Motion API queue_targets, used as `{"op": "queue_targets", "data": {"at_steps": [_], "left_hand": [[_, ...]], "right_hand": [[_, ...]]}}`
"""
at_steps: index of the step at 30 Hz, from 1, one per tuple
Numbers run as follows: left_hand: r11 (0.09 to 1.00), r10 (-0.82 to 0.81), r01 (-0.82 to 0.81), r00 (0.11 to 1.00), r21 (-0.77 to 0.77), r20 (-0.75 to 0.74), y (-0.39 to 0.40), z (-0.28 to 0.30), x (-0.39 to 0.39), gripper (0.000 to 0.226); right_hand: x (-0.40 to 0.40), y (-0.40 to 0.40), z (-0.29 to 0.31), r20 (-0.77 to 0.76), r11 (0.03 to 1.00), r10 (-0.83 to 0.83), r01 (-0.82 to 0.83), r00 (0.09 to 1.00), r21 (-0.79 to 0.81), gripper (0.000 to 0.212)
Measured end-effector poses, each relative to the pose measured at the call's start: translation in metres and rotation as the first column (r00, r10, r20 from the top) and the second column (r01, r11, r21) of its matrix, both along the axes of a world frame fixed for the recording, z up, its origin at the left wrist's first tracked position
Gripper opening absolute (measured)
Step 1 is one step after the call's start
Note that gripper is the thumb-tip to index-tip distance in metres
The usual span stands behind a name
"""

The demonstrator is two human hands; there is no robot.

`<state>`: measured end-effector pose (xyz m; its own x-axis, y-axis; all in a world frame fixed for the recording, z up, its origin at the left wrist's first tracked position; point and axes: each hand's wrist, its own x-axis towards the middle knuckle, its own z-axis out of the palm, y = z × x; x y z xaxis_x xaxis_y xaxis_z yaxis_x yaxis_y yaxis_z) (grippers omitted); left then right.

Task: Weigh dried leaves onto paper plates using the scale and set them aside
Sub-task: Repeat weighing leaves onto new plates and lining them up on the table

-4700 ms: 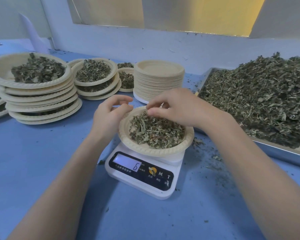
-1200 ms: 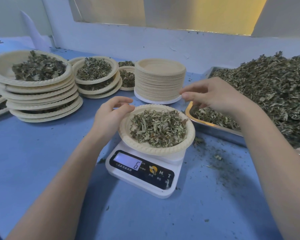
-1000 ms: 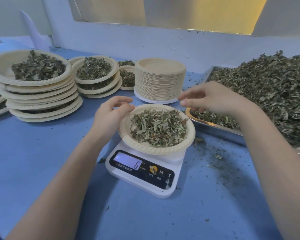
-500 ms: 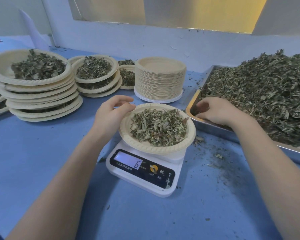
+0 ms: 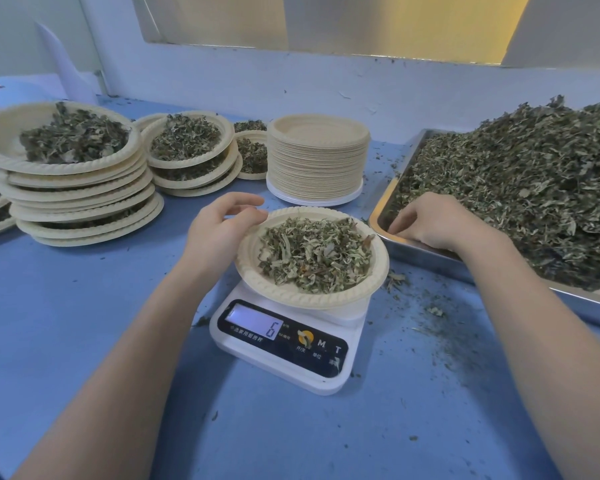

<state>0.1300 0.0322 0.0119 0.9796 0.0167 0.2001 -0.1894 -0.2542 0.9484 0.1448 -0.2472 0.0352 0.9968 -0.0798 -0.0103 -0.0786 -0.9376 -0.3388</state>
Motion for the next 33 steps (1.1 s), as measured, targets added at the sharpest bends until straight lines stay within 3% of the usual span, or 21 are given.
{"op": "queue_targets", "data": {"at_steps": [3, 6, 9, 14, 19, 21, 23, 27, 29, 33], "left_hand": [[1.0, 0.003, -0.003, 1.0, 0.0, -0.004, 0.0, 0.001, 0.0, 0.04], [1.0, 0.004, -0.004, 1.0, 0.003, -0.006, 0.0, 0.001, 0.0, 0.04], [1.0, 0.002, -0.002, 1.0, -0.006, -0.011, 0.0, 0.001, 0.0, 0.039], [1.0, 0.003, -0.003, 1.0, -0.022, -0.011, 0.0, 0.001, 0.0, 0.039], [1.0, -0.002, 0.002, 1.0, -0.017, -0.019, 0.0, 0.002, -0.001, 0.04], [1.0, 0.0, 0.0, 1.0, -0.018, -0.02, 0.0, 0.002, -0.002, 0.039], [1.0, -0.002, 0.002, 1.0, -0.018, -0.02, 0.0, 0.003, -0.003, 0.039], [1.0, -0.001, 0.001, 1.0, -0.013, -0.021, 0.0, 0.002, -0.002, 0.041], [1.0, 0.0, 0.0, 1.0, -0.015, -0.021, 0.0, 0.002, -0.002, 0.041], [1.0, -0.014, 0.014, 1.0, -0.014, -0.022, -0.001, 0.003, -0.004, 0.032]], "right_hand": [[-0.002, -0.001, 0.002, -0.021, 0.993, -0.024, 0.022, 0.999, -0.117, 0.004], [-0.001, 0.0, 0.004, -0.036, 0.993, -0.008, 0.004, 0.999, -0.117, 0.019], [-0.001, 0.004, 0.006, -0.021, 0.996, -0.005, 0.003, 1.0, -0.094, 0.02], [-0.008, -0.001, 0.019, 0.13, 0.977, -0.092, 0.064, 0.987, 0.204, 0.011], [-0.015, 0.005, 0.035, 0.298, 0.899, -0.12, -0.023, 0.947, 0.437, 0.011], [-0.016, 0.007, 0.038, 0.319, 0.909, -0.108, -0.036, 0.942, 0.415, 0.01], [-0.014, 0.006, 0.038, 0.288, 0.955, -0.082, -0.008, 0.954, 0.297, 0.01], [-0.017, 0.003, 0.032, 0.026, 0.999, 0.033, -0.034, 0.999, 0.012, 0.022], [-0.019, 0.005, 0.034, -0.01, 0.996, 0.077, -0.076, 0.997, 0.042, 0.021], [-0.024, 0.013, 0.045, 0.097, 0.974, 0.174, -0.186, 0.98, 0.129, 0.02]]}}
